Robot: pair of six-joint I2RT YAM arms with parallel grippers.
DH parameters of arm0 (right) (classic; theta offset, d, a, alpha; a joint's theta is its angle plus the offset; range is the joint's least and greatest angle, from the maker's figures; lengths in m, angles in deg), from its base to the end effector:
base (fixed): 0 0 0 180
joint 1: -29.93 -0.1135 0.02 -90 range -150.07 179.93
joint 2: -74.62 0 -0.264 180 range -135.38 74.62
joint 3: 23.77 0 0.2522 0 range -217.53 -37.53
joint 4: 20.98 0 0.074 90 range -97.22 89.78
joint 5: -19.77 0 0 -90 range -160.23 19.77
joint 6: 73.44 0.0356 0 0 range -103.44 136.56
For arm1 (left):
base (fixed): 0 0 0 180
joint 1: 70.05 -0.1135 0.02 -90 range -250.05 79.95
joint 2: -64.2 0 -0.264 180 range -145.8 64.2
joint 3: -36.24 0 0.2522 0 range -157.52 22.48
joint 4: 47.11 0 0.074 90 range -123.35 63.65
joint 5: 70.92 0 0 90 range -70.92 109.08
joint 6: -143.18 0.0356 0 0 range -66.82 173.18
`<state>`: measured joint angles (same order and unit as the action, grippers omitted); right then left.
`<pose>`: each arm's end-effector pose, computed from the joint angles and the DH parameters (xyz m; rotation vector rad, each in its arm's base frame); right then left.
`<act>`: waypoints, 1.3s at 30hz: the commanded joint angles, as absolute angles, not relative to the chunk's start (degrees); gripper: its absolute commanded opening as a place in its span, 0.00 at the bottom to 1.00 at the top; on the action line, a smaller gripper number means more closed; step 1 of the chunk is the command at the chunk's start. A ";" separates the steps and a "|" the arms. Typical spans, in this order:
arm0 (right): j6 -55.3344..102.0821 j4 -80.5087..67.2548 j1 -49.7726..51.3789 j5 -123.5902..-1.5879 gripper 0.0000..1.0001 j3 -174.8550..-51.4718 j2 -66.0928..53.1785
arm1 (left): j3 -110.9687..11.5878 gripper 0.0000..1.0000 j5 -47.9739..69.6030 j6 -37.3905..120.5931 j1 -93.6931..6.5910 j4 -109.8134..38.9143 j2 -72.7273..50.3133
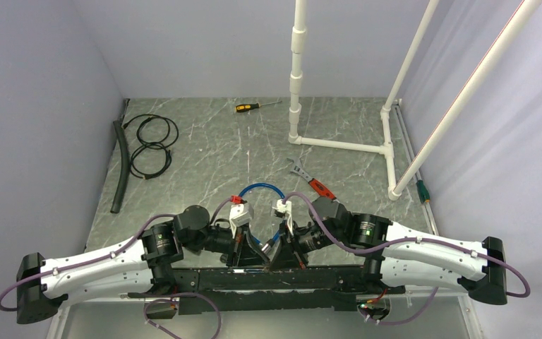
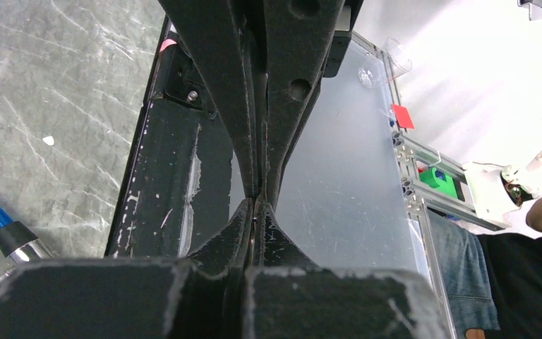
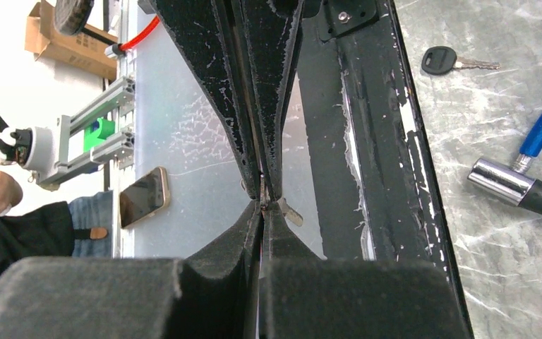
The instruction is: Unlock with the key
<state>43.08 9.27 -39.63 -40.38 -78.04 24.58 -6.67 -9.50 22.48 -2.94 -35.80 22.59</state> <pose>0.0519 0.1900 0.2884 -1.2083 2.0131 1.4885 0.0537 -0.1710 0.2762 1.0328 1.7698 -1.6024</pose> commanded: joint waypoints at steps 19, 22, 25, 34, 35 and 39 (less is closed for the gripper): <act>61.86 19.37 -39.41 -84.73 1.00 -79.98 34.53 | -11.66 0.00 11.82 21.32 -2.74 -14.51 33.92; 67.07 20.08 -39.42 -87.91 1.00 -78.53 34.97 | -13.05 0.00 12.82 20.92 -2.73 -12.24 34.92; 70.55 20.17 -39.34 -91.13 1.00 -77.04 34.23 | -15.48 0.00 14.27 20.50 -2.73 -8.52 35.35; 87.36 28.94 -39.33 -98.64 0.95 -80.87 23.32 | -20.56 0.00 18.85 18.40 -2.73 1.11 40.11; 88.58 29.29 -39.33 -98.50 0.94 -81.41 21.73 | -21.27 0.00 20.79 18.13 -2.77 2.79 40.64; 92.31 31.72 -39.42 -97.91 0.92 -84.76 14.80 | -23.72 0.00 27.28 16.04 -2.73 10.09 41.87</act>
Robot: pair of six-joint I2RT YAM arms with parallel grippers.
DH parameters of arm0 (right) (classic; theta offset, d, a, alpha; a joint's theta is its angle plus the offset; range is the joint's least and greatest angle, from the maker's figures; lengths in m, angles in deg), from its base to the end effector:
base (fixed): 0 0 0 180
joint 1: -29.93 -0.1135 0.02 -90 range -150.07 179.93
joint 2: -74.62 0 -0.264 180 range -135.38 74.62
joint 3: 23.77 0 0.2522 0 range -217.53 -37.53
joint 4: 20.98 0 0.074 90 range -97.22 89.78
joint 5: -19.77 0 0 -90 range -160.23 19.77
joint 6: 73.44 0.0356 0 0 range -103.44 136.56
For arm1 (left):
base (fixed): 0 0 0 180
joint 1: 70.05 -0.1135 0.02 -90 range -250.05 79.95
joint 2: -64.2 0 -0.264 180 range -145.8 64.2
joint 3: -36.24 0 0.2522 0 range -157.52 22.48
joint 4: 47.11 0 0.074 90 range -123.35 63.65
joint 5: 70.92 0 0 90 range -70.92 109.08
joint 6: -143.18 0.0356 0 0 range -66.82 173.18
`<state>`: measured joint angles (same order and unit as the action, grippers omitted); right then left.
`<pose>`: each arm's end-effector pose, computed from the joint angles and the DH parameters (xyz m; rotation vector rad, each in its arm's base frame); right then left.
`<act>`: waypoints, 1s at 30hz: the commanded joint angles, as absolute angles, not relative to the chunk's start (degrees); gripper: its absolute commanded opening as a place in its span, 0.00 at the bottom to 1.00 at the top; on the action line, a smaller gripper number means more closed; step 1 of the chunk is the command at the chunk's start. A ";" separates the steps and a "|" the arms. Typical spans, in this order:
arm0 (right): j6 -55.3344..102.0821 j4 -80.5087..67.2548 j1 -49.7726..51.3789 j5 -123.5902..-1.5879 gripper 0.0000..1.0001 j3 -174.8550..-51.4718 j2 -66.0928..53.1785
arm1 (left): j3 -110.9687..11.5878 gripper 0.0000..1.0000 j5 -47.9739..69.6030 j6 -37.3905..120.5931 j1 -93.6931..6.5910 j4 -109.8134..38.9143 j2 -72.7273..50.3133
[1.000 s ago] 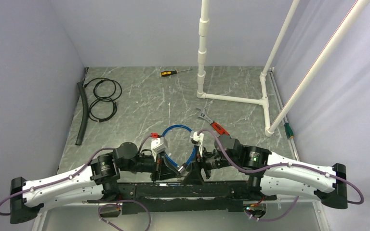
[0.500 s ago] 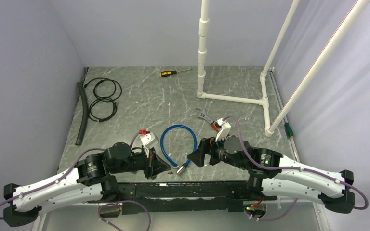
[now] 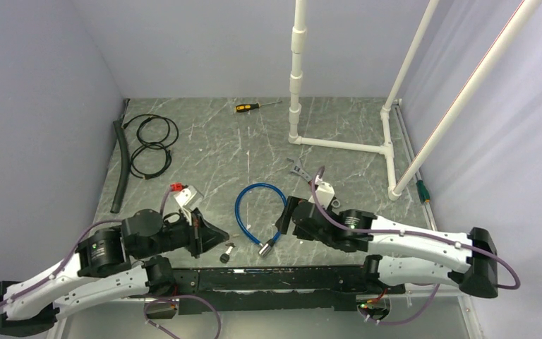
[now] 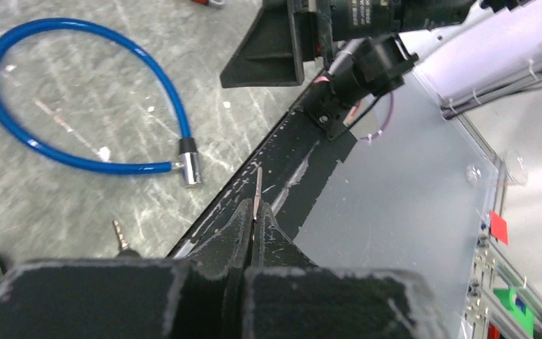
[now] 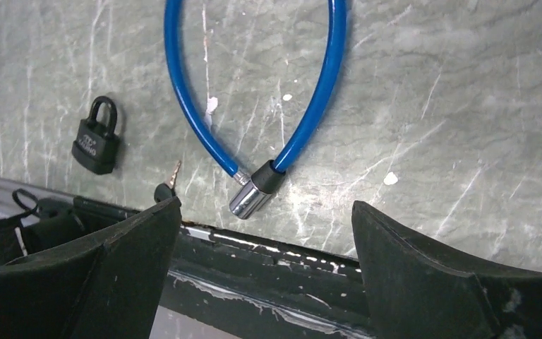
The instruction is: Unlock with the key
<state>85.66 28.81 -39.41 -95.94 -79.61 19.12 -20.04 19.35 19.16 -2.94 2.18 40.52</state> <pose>0.0821 0.1739 0.2520 0.1981 2.4101 0.6372 0.0374 -0.0881 0.3239 0.5797 1.9642 -1.1740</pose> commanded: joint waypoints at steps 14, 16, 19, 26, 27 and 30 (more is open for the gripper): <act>109.39 44.04 -43.77 -97.84 0.86 -99.07 -9.13 | -30.29 0.00 41.95 14.55 -2.73 21.90 40.92; 110.81 43.49 -43.73 -97.42 0.84 -99.00 -10.58 | -30.44 0.00 42.11 14.34 -2.73 22.31 41.65; 113.26 42.44 -43.73 -97.51 0.79 -98.18 -11.73 | -30.05 0.00 42.62 14.08 -2.73 21.99 44.31; 114.84 41.28 -43.63 -98.31 0.75 -98.16 -15.02 | -29.13 0.00 42.21 14.22 -2.73 20.91 47.44; 114.75 41.46 -43.65 -98.20 0.75 -98.55 -15.75 | -29.05 0.00 42.19 14.28 -2.73 20.73 47.12; 114.95 42.05 -43.63 -97.86 0.74 -99.13 -17.82 | -28.50 0.00 41.60 15.81 -2.74 19.05 44.99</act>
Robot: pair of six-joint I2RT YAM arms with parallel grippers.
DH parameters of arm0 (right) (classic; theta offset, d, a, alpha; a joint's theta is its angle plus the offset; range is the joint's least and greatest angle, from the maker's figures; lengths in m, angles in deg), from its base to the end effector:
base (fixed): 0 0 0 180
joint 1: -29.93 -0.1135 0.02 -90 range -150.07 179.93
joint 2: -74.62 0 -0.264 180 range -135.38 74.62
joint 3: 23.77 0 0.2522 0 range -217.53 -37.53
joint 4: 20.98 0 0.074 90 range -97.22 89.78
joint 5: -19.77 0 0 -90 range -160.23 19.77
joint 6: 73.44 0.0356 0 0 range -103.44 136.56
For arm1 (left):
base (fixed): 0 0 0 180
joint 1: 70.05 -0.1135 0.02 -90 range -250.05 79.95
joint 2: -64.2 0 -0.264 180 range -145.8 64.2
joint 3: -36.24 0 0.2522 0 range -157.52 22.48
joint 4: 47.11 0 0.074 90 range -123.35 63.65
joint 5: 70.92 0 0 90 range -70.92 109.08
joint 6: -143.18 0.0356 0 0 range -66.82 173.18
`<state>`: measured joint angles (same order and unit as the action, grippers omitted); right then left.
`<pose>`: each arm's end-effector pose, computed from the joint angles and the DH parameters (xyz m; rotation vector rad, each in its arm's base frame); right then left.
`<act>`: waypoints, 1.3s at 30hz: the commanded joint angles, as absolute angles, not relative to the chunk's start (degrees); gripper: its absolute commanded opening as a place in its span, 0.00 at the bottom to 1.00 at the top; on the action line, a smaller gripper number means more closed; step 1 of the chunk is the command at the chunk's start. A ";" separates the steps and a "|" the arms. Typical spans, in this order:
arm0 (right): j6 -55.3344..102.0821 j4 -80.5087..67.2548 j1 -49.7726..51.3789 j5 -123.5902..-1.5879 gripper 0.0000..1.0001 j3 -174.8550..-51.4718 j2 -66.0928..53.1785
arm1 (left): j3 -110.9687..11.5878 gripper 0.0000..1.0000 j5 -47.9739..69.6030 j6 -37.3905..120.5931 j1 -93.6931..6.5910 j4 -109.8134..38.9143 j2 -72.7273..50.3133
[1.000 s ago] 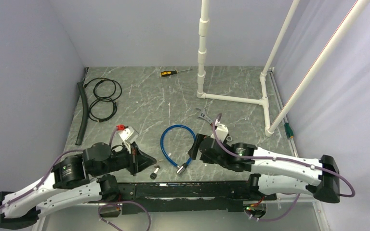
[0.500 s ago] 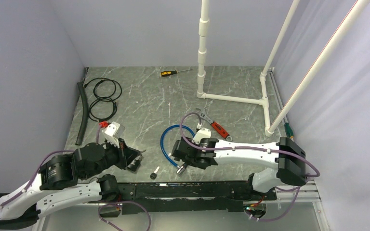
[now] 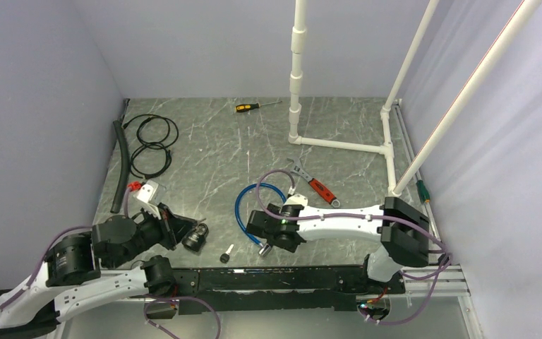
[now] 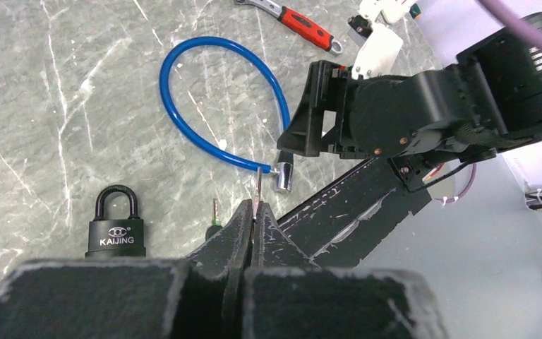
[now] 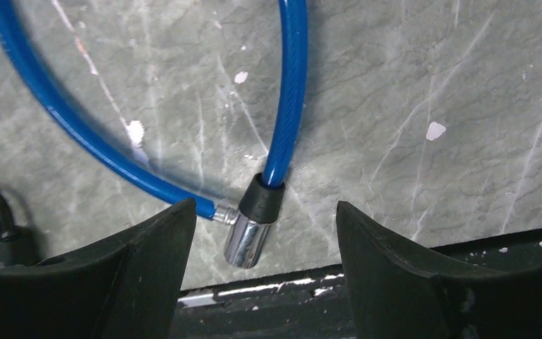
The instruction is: Unlock with the key
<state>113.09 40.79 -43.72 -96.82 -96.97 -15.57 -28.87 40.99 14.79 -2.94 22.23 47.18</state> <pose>0.0949 0.2668 0.2000 0.5873 2.5910 0.2067 0.0262 -0.0278 0.3397 0.2388 1.9974 -0.8523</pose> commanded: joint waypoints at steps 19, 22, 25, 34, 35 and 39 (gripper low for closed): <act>110.20 34.07 -40.91 -95.80 0.61 -93.09 -20.32 | -28.67 0.00 43.37 21.91 -2.73 16.45 34.48; 109.09 32.16 -40.46 -95.66 0.58 -92.09 -20.33 | -28.59 0.00 44.65 21.10 -2.73 17.09 36.02; 107.70 30.82 -40.13 -95.50 0.50 -92.02 -21.36 | -28.67 0.00 45.64 20.33 -2.73 18.07 36.87; 98.91 20.68 -37.92 -92.15 0.07 -89.32 -21.81 | -29.09 0.00 45.89 19.30 -2.73 19.23 35.29; 97.84 19.14 -37.22 -91.62 0.00 -88.16 -20.85 | -29.11 0.00 45.97 19.22 -2.73 19.36 35.17; 96.39 14.96 -36.16 -92.43 0.00 -84.82 -14.75 | -29.11 0.00 45.78 18.93 -2.73 19.34 35.04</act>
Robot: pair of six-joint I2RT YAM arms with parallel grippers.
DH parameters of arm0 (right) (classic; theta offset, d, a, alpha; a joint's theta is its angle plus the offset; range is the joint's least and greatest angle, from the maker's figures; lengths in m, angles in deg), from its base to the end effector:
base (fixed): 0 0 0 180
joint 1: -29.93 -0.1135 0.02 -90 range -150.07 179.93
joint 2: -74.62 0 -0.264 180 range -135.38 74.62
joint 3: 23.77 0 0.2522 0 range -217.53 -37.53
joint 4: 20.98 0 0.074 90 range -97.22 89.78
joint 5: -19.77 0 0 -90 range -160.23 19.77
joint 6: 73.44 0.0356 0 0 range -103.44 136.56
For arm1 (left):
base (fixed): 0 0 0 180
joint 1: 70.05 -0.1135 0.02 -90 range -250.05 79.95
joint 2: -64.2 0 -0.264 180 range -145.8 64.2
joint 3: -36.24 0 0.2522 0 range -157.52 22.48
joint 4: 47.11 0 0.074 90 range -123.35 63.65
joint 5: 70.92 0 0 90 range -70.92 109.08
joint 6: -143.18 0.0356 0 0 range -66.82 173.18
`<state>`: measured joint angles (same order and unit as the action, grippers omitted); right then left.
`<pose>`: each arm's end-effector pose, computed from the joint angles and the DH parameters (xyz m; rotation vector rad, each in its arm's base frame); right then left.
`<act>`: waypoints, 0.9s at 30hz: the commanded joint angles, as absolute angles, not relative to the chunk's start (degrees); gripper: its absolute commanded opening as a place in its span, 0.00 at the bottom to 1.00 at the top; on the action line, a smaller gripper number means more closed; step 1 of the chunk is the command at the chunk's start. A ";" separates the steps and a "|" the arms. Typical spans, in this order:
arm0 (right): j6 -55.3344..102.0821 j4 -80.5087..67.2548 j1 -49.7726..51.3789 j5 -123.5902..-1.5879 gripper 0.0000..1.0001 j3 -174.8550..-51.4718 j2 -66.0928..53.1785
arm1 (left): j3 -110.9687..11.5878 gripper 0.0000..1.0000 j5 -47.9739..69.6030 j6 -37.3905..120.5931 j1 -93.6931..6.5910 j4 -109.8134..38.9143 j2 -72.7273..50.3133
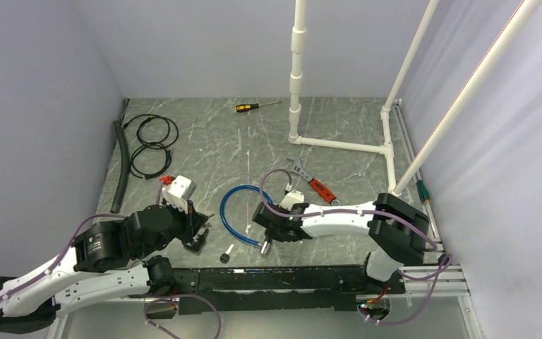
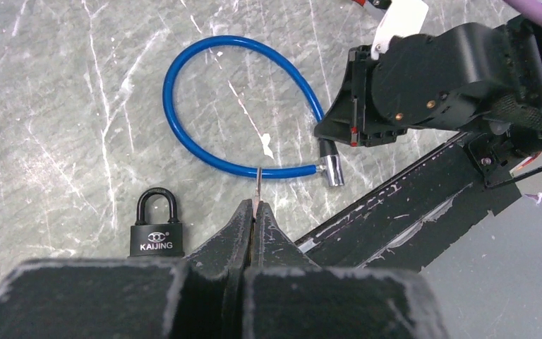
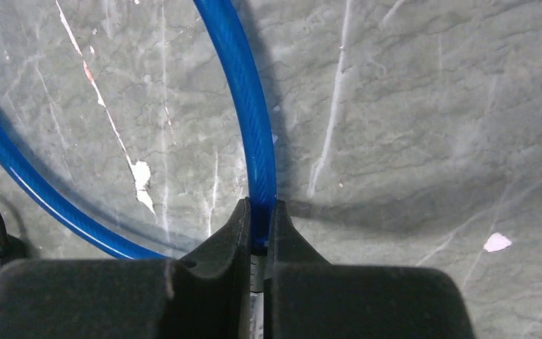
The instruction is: Unlock with the key
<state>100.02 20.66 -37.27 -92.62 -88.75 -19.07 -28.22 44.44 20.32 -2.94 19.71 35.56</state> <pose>0.1265 0.2659 0.1551 0.4669 2.6231 0.3126 0.0466 -0.0713 0.3330 0.3620 2.0802 -0.6046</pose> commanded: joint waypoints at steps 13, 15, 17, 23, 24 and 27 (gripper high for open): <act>94.13 -13.73 -35.32 -98.64 0.00 -64.79 17.71 | -26.35 0.00 42.36 16.95 -2.74 14.27 41.31; 93.09 -15.31 -35.07 -99.71 0.00 -63.32 21.92 | -25.09 0.00 42.20 15.99 -2.79 13.38 43.01; 92.79 -15.95 -34.87 -100.99 0.00 -61.52 25.82 | -24.26 0.00 42.14 15.70 -2.73 12.58 44.52; 90.66 -40.18 -31.78 -95.99 0.00 -48.60 32.83 | -21.67 0.00 42.32 15.65 -2.73 8.25 47.58; 89.29 -42.63 -30.77 -93.82 0.00 -48.00 32.95 | -20.73 0.00 41.34 16.11 -2.74 6.13 47.93; 84.55 -43.59 -29.33 -88.77 0.00 -49.94 32.66 | -17.66 0.00 37.97 17.11 -2.73 -1.86 48.45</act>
<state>90.40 -27.63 -30.87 -95.16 -47.77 32.04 -20.59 42.10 16.25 -2.94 10.05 47.73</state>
